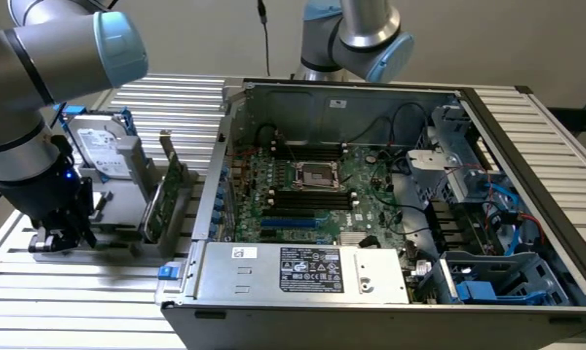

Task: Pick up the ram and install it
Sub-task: 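Pick up the ram and move it above insertion slot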

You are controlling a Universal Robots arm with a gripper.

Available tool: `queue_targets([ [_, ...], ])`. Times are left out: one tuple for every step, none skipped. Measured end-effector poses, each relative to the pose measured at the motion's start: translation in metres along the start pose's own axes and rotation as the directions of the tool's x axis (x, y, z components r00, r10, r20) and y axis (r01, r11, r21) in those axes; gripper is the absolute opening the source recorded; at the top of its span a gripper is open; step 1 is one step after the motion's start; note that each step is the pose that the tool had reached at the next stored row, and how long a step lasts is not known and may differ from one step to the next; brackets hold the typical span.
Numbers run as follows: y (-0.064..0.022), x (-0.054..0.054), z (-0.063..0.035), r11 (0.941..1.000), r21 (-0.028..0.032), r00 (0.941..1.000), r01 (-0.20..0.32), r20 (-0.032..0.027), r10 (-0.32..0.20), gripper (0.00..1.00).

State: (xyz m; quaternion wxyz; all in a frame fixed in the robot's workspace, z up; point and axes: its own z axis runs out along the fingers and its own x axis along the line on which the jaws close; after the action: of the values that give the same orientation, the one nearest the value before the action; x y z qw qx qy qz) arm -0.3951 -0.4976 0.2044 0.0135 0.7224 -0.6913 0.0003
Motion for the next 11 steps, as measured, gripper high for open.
queue_targets([
  [0.0001,0.000,-0.0027,1.0000,0.0000,1.0000,-0.001,0.0012,0.001,0.14],
  [0.0001,0.000,-0.0059,1.0000,-0.0001,1.0000,-0.002,0.0019,0.002,0.14],
  [0.0002,0.000,-0.0093,1.0000,-0.0001,1.0000,-0.003,0.0024,0.003,0.14],
  [0.0003,0.000,-0.0131,1.0000,-0.0001,1.0000,-0.004,0.0029,0.004,0.14],
  [0.0003,0.000,-0.0174,1.0000,-0.0001,1.0000,-0.005,0.0031,0.005,0.14],
  [0.0004,0.000,-0.0220,1.0000,-0.0002,1.0000,-0.007,0.0031,0.007,0.14],
  [0.0005,0.000,-0.0265,1.0000,-0.0002,1.0000,-0.008,0.0032,0.008,0.14],
  [0.0006,0.001,-0.0313,1.0000,-0.0002,1.0000,-0.009,0.0033,0.009,0.14],
  [0.0007,0.001,-0.0357,0.9999,-0.0003,0.9999,-0.010,0.0033,0.010,0.14],
  [0.0008,0.001,-0.0402,0.9999,-0.0003,0.9999,-0.011,0.0033,0.011,0.14],
  [0.0008,0.001,-0.0448,0.9999,-0.0003,0.9999,-0.013,0.0034,0.013,0.14],
])
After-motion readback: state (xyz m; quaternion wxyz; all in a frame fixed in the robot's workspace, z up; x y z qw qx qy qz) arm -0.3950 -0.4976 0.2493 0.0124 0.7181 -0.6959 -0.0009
